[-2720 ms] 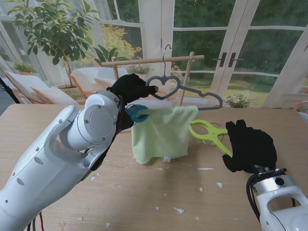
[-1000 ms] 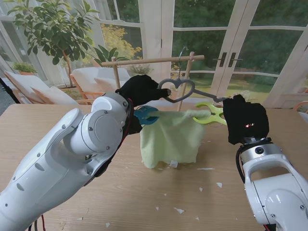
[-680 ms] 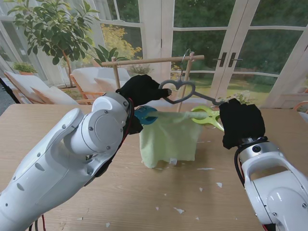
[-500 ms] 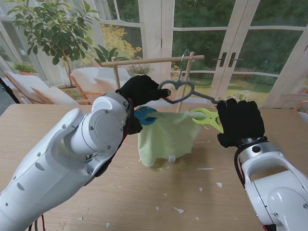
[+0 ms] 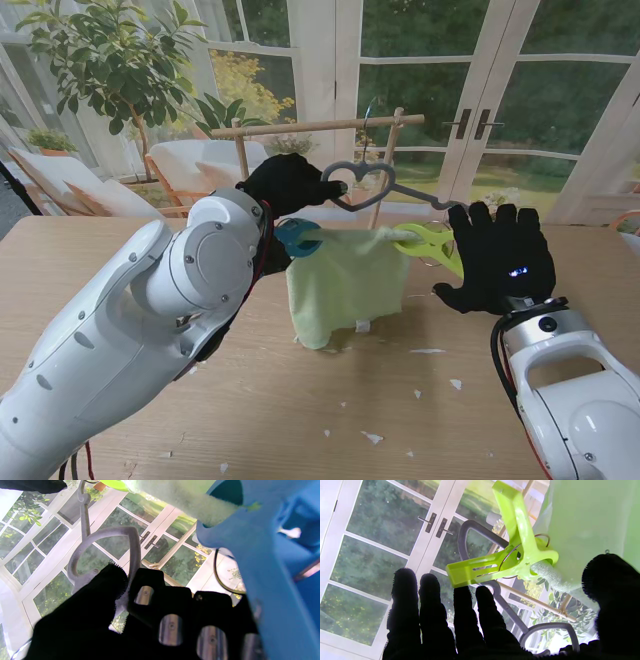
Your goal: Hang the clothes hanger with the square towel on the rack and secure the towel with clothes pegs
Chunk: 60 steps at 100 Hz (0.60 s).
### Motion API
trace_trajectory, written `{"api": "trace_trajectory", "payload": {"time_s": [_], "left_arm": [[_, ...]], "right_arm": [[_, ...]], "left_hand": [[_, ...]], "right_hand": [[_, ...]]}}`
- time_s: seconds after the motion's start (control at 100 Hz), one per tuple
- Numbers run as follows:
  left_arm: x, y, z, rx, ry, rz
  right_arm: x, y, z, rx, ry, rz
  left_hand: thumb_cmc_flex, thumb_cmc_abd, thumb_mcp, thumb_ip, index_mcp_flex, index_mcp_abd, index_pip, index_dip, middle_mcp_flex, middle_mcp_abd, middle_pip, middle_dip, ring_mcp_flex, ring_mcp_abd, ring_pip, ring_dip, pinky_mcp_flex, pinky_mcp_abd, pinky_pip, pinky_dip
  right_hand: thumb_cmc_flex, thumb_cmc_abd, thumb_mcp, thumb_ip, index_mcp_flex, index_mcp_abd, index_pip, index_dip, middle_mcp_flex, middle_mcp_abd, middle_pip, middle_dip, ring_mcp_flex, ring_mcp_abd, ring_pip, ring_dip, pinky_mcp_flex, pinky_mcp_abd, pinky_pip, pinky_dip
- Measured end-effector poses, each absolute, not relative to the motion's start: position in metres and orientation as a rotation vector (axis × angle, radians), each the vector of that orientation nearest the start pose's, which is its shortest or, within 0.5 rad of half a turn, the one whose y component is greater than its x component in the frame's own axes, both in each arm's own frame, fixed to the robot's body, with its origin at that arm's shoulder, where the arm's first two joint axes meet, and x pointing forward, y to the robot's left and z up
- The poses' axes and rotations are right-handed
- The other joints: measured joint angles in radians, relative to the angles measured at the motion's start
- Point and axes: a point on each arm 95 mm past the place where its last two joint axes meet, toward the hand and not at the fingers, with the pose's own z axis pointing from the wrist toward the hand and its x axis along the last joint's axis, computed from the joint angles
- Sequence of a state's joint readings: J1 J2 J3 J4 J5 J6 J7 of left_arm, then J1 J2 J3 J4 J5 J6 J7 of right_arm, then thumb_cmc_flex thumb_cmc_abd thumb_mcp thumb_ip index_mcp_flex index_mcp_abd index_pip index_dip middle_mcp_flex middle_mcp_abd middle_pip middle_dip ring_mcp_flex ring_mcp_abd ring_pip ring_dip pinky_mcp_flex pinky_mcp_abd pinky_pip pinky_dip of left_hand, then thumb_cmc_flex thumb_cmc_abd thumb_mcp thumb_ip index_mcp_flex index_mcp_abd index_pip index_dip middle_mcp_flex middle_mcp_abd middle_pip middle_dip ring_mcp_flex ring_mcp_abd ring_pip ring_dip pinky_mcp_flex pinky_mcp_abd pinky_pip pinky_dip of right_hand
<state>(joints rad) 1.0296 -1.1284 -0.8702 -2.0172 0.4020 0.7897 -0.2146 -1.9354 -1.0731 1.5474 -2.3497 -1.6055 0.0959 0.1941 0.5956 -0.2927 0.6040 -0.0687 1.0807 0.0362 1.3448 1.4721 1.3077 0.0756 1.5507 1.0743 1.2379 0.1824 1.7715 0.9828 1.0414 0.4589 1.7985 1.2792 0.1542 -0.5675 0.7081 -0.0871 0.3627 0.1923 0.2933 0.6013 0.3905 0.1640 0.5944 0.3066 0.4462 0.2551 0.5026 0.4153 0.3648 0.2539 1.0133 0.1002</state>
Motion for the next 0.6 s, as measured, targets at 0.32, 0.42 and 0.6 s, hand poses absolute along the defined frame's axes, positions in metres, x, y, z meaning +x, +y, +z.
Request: {"api": "trace_trajectory", "payload": {"time_s": [0.32,0.42,0.6], "left_arm": [[0.416,-0.138,-0.089,-1.632,1.238,-1.814],[0.417,-0.138,-0.09,-1.632,1.242,-1.82],[0.418,-0.138,-0.091,-1.626,1.251,-1.835]], "right_arm": [[0.306,-0.031,-0.122,0.789,1.175,1.312],[0.312,-0.034,-0.111,0.816,1.148,1.368],[0.323,-0.035,-0.088,0.859,1.119,1.455]], "left_hand": [[0.0,0.0,0.0,0.0,0.0,0.0,0.0,0.0,0.0,0.0,0.0,0.0,0.0,0.0,0.0,0.0,0.0,0.0,0.0,0.0],[0.0,0.0,0.0,0.0,0.0,-0.001,0.0,0.0,0.0,0.0,0.0,0.0,0.0,0.0,0.0,0.0,0.0,0.0,0.0,0.0],[0.0,0.0,0.0,0.0,0.0,-0.001,0.0,0.0,0.0,0.0,0.0,0.0,0.0,0.0,0.0,0.0,0.0,0.0,0.0,0.0]], "right_hand": [[0.029,0.016,-0.001,0.0,0.029,-0.021,0.015,0.011,0.044,-0.021,0.016,0.013,0.036,-0.063,-0.008,-0.015,0.0,0.001,-0.01,0.0],[0.05,0.016,-0.002,0.0,0.043,-0.028,0.02,0.013,0.053,-0.021,0.016,0.011,0.04,-0.084,-0.021,-0.026,0.0,0.0,-0.026,0.0],[0.088,0.014,-0.003,0.0,0.067,-0.041,0.022,0.014,0.095,-0.036,0.001,0.009,0.052,-0.119,-0.045,-0.052,-0.022,-0.03,-0.073,0.0]]}}
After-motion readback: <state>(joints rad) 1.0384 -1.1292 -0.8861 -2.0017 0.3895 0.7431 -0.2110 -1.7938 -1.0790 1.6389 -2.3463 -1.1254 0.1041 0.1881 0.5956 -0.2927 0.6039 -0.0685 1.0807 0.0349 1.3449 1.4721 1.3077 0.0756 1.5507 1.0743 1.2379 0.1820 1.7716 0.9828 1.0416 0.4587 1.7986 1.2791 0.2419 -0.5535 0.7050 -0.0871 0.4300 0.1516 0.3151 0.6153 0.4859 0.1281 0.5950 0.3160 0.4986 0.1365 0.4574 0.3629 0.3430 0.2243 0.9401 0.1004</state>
